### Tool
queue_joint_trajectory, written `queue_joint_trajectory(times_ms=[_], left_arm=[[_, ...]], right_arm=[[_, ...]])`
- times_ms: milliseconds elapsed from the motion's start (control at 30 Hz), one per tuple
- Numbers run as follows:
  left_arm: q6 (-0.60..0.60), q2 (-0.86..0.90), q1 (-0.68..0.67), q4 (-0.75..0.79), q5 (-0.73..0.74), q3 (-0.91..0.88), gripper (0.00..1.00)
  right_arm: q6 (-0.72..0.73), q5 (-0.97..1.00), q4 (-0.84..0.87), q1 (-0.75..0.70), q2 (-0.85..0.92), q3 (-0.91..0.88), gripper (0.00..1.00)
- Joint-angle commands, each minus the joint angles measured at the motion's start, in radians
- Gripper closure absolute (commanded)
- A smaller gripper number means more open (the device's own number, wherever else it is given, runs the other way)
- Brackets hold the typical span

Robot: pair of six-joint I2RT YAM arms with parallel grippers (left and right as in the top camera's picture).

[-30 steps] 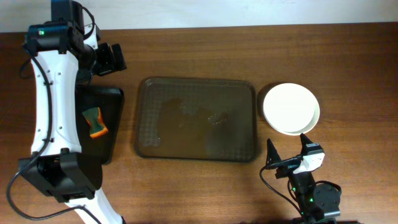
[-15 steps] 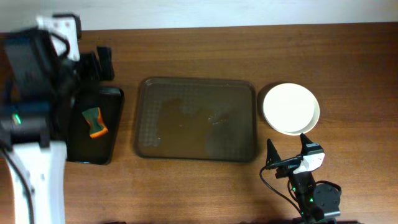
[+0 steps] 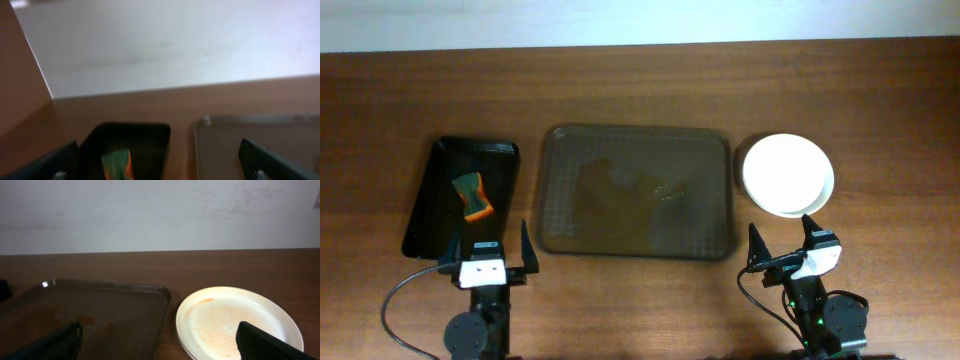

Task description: Clean dirty plates on tray and stack at the side

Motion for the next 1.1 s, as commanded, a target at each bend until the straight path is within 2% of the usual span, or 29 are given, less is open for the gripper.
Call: queue_joint_trajectory(times_ms=[0,1067], left_arm=[[0.105,-0.031,-0.001,-0.109,-0.006,-0.020,0.00],[0.104,-0.024,-0.001,-0.105,0.010,-0.019,0.00]], right_arm=[[0.007,-0.009,-0.004,0.006,-0.006,-0.005,0.02],[0.007,-0.009,-0.004,0.006,-0.006,-0.005,0.02]])
